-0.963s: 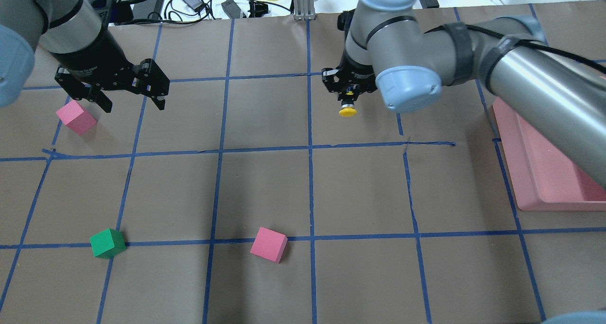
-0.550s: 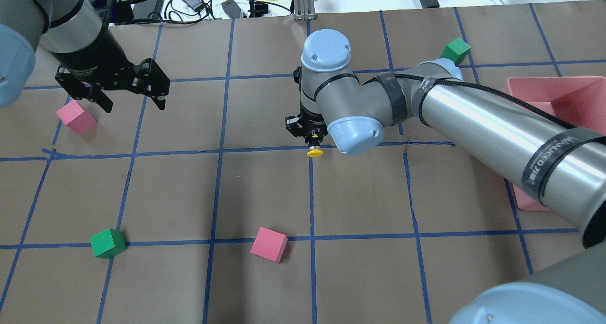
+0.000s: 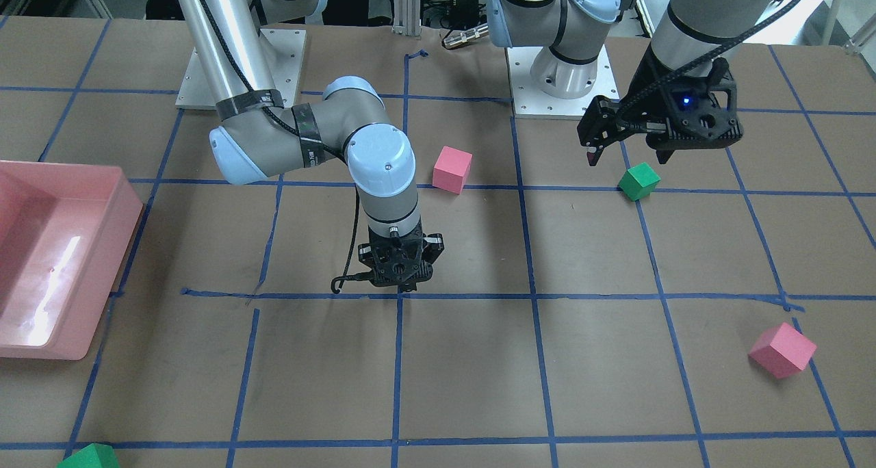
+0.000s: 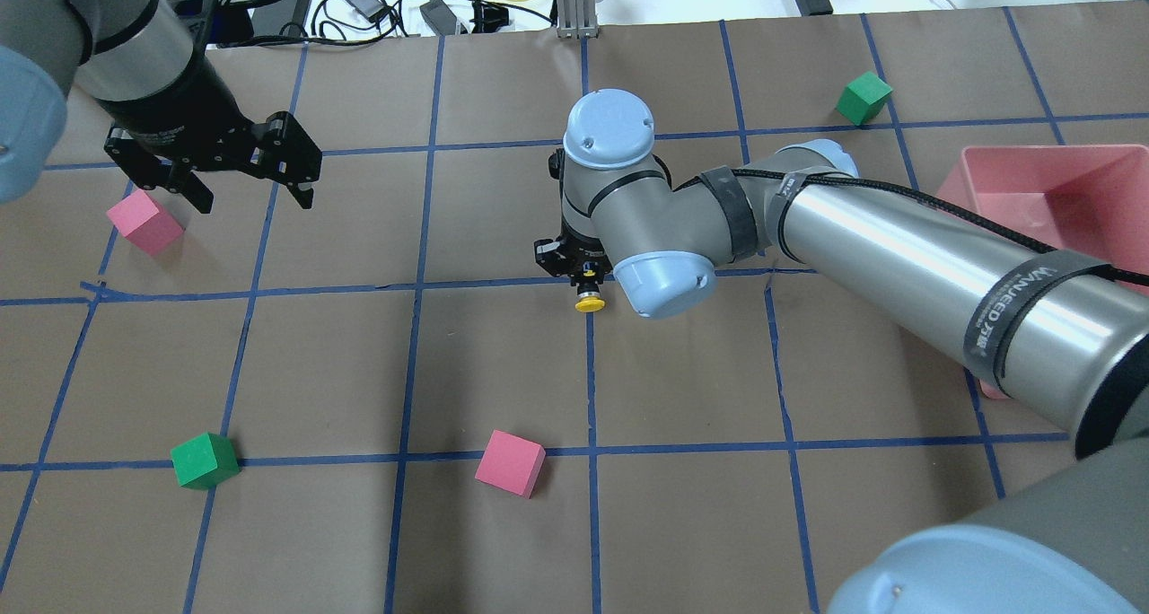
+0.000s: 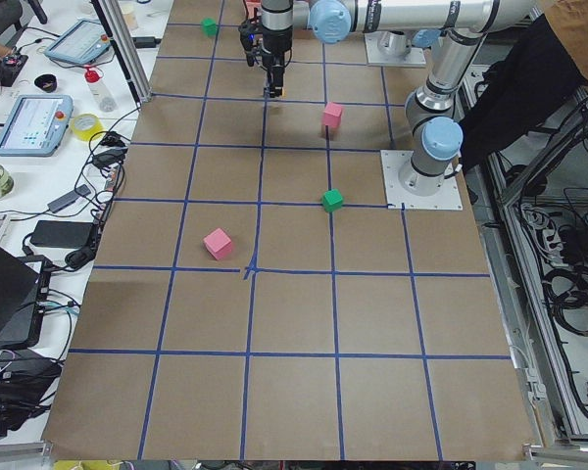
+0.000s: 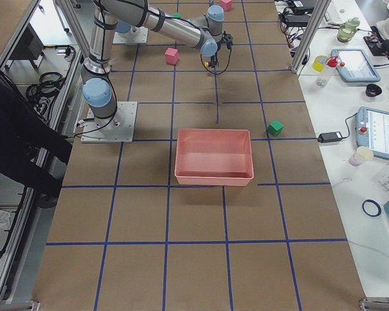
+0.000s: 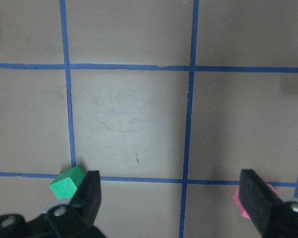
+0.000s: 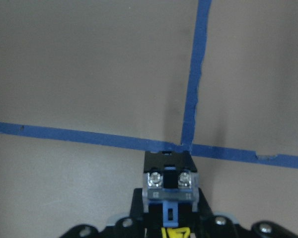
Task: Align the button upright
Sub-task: 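Lower the button onto the table and open the right gripper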
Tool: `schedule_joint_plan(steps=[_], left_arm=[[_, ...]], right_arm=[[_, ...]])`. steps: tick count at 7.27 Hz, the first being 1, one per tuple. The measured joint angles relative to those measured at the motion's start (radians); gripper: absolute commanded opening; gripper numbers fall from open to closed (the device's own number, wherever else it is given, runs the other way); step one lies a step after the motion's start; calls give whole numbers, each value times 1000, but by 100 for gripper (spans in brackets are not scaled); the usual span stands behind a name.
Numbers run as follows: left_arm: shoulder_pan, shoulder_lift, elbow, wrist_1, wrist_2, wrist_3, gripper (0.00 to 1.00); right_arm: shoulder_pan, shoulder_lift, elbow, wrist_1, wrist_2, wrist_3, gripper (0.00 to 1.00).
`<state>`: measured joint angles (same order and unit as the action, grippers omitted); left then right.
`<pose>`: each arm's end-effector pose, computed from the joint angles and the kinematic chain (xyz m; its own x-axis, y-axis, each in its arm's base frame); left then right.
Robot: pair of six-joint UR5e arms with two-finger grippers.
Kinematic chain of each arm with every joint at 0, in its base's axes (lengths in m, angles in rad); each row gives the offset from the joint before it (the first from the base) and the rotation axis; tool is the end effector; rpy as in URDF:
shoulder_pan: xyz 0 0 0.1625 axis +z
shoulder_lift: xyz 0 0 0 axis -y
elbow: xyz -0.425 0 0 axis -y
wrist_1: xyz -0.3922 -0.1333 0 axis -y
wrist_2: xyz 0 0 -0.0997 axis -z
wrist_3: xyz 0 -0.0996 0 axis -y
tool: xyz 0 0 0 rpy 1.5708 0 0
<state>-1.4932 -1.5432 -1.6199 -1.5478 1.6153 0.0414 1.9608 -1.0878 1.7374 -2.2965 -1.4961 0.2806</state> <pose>-0.0913 -0.4888 0.4796 -0.9984 -0.0362 -0.0445 -0.0362 0.9993 0.0003 0.3646 -0.5169 0.2102 -0.9892 -0.1140 -0.0926 -0.1094 0.9926 -0.0525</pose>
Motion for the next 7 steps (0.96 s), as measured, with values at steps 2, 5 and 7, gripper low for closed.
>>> schedule_joint_plan(steps=[2, 5, 7], left_arm=[[0, -1, 0, 0, 0, 0, 100], [1, 0, 0, 0, 6, 1, 100], [1, 0, 0, 0, 9, 2, 100]], right_arm=[[9, 7, 8, 0, 1, 15, 1], [12, 17, 16, -1, 2, 20, 33], [12, 18, 19, 0, 3, 20, 95]])
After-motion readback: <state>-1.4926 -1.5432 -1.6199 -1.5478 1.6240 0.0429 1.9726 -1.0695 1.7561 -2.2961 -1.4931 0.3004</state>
